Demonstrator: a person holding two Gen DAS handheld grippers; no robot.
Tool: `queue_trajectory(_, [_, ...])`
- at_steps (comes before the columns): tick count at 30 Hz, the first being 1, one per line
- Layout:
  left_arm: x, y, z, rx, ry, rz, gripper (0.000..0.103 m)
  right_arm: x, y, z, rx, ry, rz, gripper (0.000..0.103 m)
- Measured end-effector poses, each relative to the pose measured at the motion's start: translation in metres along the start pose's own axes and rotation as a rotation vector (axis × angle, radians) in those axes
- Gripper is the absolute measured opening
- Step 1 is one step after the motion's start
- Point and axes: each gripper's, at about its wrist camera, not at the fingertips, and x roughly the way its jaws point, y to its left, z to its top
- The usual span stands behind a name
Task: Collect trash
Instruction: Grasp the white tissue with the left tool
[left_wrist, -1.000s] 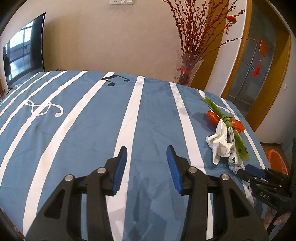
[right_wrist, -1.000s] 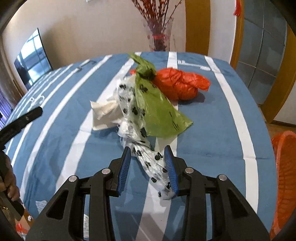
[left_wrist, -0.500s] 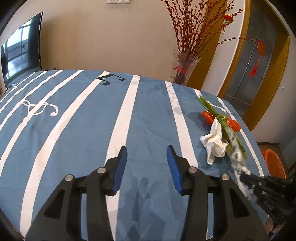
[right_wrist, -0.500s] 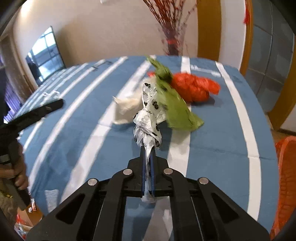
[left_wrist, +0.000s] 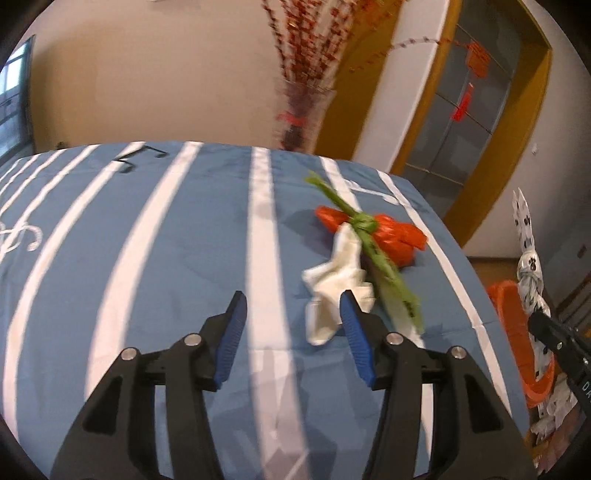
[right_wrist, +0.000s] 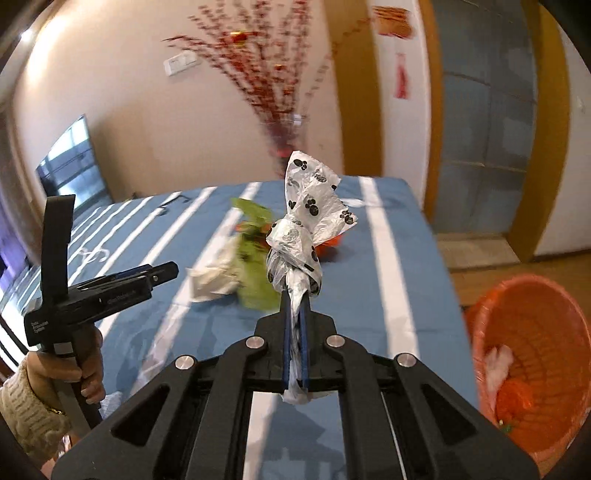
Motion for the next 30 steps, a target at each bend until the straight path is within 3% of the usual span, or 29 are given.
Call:
queue_trajectory(12, [0.052, -0.042, 0.008, 0.119, 0.068, 0.054, 0.054, 0.002, -0.035, -0.019, 0.061, 0.040, -0.042, 0.005])
queue_trajectory(13, [0.054, -0.042, 0.008, 0.123, 0.070, 0.046, 0.052, 0.001, -0.036, -0.020, 0.063, 0.040, -0.042, 0.005])
queue_trajectory(15, [0.056, -0.042, 0.007, 0.125, 0.078, 0.032, 0.038, 0.000, -0.038, -0.021, 0.066, 0.040, -0.040, 0.005])
queue_trajectory(16, [0.056, -0.041, 0.006, 0.123, 0.079, 0.027, 0.038, -0.001, -0.038, -0.022, 0.068, 0.040, -0.040, 0.005])
queue_trajectory(21, [0.044, -0.039, 0.003, 0.129, 0.045, -0.007, 0.027, -0.001, -0.040, -0.024, 0.074, 0.044, -0.038, 0.005])
queue_trajectory(30, [0.007, -0.017, 0.005, 0.100, -0.017, -0.005, 0.022, -0.006, -0.037, -0.022, 0.070, 0.026, -0.025, 0.005])
